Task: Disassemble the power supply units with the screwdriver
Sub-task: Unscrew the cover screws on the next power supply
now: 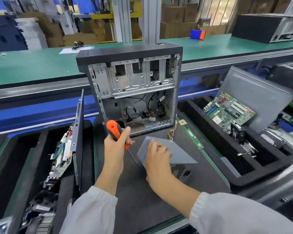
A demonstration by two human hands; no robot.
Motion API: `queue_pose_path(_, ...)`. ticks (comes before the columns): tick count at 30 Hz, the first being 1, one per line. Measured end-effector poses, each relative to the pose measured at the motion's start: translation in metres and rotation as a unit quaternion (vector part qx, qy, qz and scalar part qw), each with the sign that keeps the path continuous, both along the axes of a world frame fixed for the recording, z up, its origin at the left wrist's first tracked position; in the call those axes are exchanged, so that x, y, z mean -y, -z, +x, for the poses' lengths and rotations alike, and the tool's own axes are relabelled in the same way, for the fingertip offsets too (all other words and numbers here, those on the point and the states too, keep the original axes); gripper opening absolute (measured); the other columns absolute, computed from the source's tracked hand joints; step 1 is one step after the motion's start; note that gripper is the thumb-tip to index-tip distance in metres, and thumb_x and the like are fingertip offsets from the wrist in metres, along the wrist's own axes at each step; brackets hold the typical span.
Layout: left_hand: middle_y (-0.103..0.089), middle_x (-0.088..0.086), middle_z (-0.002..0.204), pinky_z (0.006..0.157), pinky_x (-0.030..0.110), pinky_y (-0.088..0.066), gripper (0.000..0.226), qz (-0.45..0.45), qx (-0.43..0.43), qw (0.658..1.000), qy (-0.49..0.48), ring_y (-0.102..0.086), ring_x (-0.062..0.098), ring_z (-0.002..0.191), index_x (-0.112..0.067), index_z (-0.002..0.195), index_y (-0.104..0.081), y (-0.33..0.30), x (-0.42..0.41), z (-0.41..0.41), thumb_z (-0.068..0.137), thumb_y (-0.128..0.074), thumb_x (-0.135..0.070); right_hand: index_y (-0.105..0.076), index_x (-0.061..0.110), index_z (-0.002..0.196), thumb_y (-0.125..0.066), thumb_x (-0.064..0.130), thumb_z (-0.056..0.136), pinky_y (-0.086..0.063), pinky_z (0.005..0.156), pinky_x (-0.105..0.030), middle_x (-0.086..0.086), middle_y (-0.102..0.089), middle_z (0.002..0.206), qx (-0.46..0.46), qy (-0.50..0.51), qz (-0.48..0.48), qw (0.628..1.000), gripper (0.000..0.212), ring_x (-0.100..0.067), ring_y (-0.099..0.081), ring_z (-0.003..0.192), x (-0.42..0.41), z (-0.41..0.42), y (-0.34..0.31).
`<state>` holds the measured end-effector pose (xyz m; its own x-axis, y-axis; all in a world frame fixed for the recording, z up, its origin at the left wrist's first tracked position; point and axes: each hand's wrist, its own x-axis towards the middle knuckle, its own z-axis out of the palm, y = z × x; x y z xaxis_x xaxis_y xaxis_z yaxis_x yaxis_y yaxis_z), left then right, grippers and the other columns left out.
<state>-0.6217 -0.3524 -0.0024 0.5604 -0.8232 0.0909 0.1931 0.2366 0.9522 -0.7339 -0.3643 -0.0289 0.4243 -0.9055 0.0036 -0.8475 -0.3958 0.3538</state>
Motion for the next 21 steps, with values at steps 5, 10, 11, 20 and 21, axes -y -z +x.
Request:
queue_pose_path(5,-0.045,0.000,0.053,0.064,0.027,-0.053,0.026,-0.007,0.010,0.998,-0.066,-0.048,0.011,0.052,-0.012,0.070,-0.050,0.001,0.000,0.016,0.093,-0.062,-0.012,0.018,-0.009,0.143,-0.033,0.019,0.102,-0.039,0.098,-0.057,-0.030,0.005,0.154,-0.029,-0.046,0.075,0.996,0.071,-0.056,-0.014,0.136,-0.018,0.017,0.039)
queue_pose_path(10,-0.046,0.000,0.054,0.069,0.028,-0.055,0.022,0.008,0.034,0.997,-0.063,-0.050,0.011,0.054,-0.010,0.073,-0.053,0.003,0.001,0.027,0.093,-0.063,-0.013,0.012,-0.003,0.148,-0.038,0.021,0.101,-0.014,0.109,-0.065,-0.018,0.021,0.155,0.009,-0.009,0.189,0.982,0.072,-0.053,0.006,0.139,-0.021,0.020,0.043)
queue_pose_path(11,-0.047,-0.001,0.053,0.070,0.029,-0.055,0.021,0.012,0.037,0.998,-0.056,-0.050,0.011,0.054,-0.011,0.074,-0.055,0.004,0.001,0.027,0.093,-0.063,-0.013,0.007,-0.002,0.149,-0.044,0.025,0.098,-0.015,0.110,-0.063,-0.016,0.016,0.157,0.024,-0.004,0.215,0.976,0.077,-0.051,0.005,0.140,-0.018,0.018,0.036)
queue_pose_path(20,-0.070,-0.004,0.107,0.091,0.032,-0.048,0.043,0.057,0.074,0.987,0.134,-0.063,0.016,0.106,-0.019,0.120,-0.060,0.001,0.010,0.007,0.077,-0.055,-0.019,-0.053,0.014,0.121,-0.064,0.008,0.079,-0.049,0.091,-0.033,-0.006,-0.060,0.112,0.503,-0.154,0.340,0.780,0.044,-0.018,-0.059,0.101,0.050,-0.005,-0.087)
queue_pose_path(21,-0.068,-0.002,0.114,0.094,0.032,-0.048,0.052,0.055,0.072,0.985,0.148,-0.062,0.015,0.110,-0.019,0.128,-0.056,0.000,0.012,0.006,0.076,-0.051,-0.015,-0.054,0.016,0.119,-0.064,0.009,0.079,-0.048,0.089,-0.033,-0.006,-0.059,0.108,0.480,-0.185,0.325,0.793,0.042,-0.018,-0.057,0.099,0.051,-0.005,-0.089)
